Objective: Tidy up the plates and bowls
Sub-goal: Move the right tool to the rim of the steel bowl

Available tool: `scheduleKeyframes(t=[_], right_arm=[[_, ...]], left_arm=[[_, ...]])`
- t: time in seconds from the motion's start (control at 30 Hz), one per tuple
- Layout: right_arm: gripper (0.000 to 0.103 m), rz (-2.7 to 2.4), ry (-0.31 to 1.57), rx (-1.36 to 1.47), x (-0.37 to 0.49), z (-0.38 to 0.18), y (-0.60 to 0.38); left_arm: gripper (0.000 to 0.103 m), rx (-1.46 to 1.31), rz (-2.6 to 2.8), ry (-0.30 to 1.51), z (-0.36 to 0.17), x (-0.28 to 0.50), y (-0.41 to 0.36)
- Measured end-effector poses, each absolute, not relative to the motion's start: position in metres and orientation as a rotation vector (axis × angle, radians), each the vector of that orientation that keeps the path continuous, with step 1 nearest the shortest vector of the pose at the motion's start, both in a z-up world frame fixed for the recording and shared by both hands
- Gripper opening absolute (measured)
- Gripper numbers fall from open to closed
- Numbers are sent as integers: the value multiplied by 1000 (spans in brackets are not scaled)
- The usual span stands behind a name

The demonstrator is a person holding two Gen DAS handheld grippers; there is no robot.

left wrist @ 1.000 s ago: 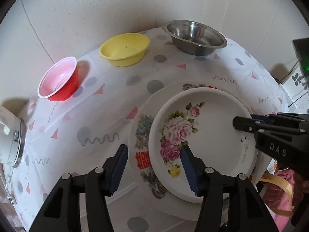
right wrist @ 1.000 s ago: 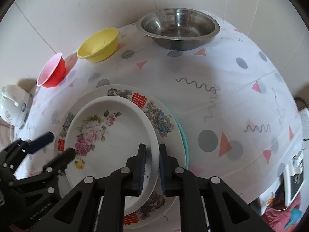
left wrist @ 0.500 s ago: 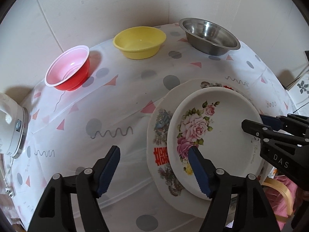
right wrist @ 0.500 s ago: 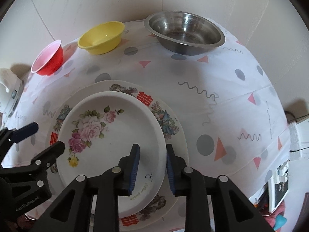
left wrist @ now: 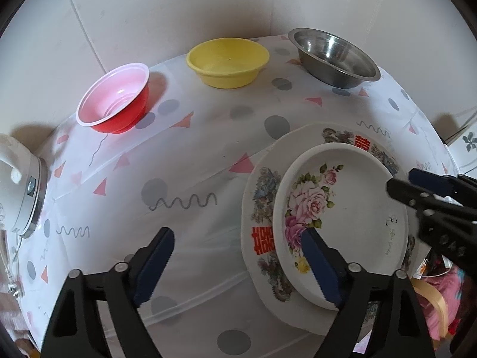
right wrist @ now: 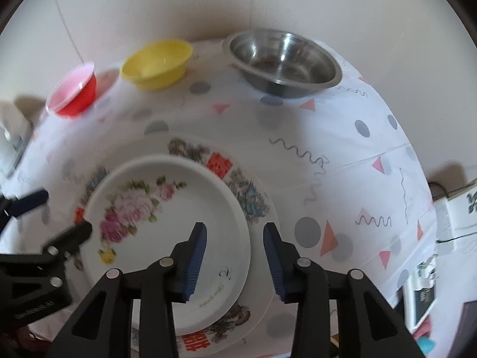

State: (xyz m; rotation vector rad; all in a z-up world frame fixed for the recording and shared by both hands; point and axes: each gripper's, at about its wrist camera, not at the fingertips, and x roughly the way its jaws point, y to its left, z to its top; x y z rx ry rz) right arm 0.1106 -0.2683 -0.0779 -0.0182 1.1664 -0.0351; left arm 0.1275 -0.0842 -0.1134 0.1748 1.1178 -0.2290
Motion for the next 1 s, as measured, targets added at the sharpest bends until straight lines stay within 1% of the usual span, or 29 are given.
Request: scheduleKeyframes(t=[0.03, 0.1, 0.13, 0.17, 0.5, 0.7, 1.0], right_arm=[[46, -36, 1161, 2, 111, -75, -273], [67, -40, 1148, 37, 114, -71, -282], [71, -42, 1142, 52, 115, -70, -286], [72, -45, 1137, 65, 117, -68, -290], [72, -103, 1102, 183, 148, -57, -344], [72, -147, 1077, 251, 175, -60, -378], [72, -180, 1044, 488, 221, -73, -423]], left_arm=[[93, 174, -228, 1127, -113, 130, -84], [93, 178, -224, 1137, -112, 134, -83], [93, 179, -220, 1138, -111, 137, -83], [94, 179, -219, 1139, -110, 140, -83], [100, 150, -235, 1108, -80, 187, -90], [100, 171, -235, 1096, -72, 210, -103], [100, 238, -179, 1099, -74, 227, -117]])
